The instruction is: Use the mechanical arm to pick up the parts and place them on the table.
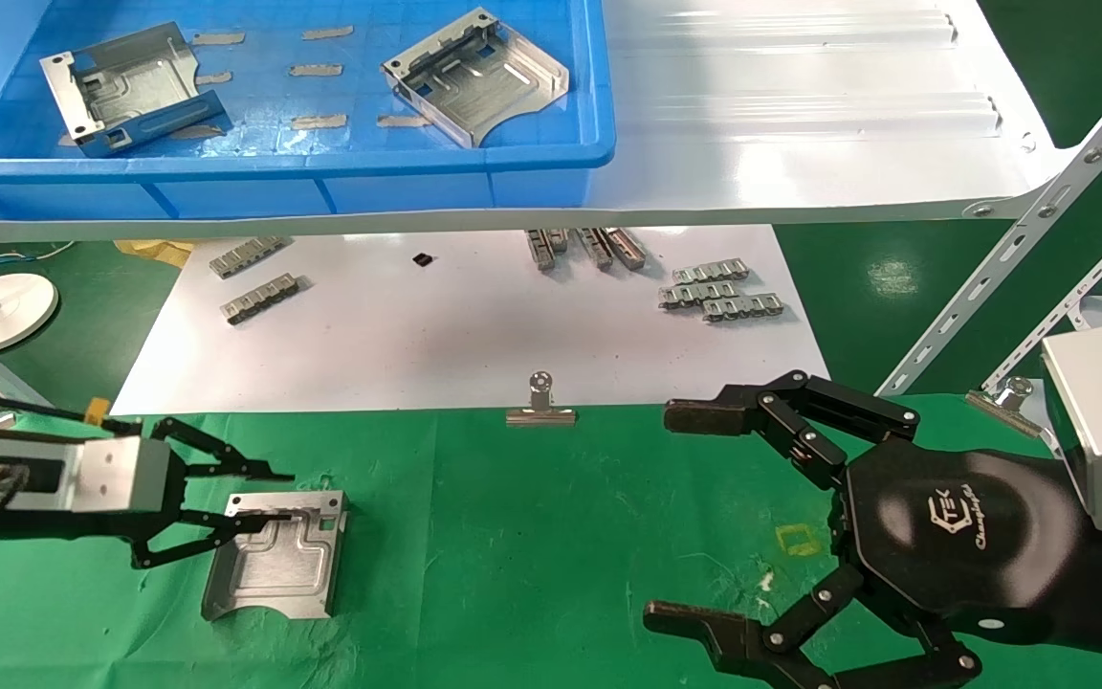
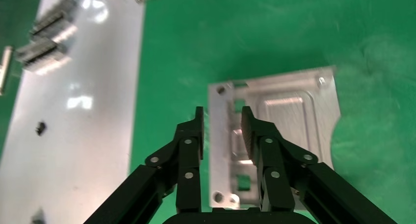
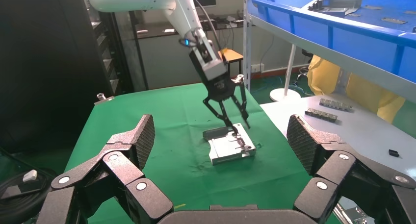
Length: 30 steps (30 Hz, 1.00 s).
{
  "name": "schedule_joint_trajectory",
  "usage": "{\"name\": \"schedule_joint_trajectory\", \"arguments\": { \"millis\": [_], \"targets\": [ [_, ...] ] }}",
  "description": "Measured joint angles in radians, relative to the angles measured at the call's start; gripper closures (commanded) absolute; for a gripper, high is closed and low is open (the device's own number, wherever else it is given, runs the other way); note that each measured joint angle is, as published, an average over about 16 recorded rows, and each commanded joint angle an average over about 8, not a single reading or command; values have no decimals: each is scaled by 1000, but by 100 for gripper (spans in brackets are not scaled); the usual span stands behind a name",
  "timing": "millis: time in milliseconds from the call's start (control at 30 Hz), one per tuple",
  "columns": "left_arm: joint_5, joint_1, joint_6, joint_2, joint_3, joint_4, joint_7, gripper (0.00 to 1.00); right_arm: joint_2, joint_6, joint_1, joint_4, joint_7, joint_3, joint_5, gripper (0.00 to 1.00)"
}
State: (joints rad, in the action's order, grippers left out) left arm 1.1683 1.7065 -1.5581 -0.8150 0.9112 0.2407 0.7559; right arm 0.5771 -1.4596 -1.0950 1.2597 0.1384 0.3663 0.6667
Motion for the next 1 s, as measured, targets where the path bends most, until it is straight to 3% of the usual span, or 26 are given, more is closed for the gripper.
{"name": "schedule_joint_trajectory", "arguments": {
  "millis": [467,1000],
  "targets": [
    [-156,14,-39,40,-22,17,-187,0,0,0,0,0,0,0,0,0],
    [-186,-39,-30,55,-73,102,-259,0,0,0,0,0,0,0,-1,0]
  ]
}}
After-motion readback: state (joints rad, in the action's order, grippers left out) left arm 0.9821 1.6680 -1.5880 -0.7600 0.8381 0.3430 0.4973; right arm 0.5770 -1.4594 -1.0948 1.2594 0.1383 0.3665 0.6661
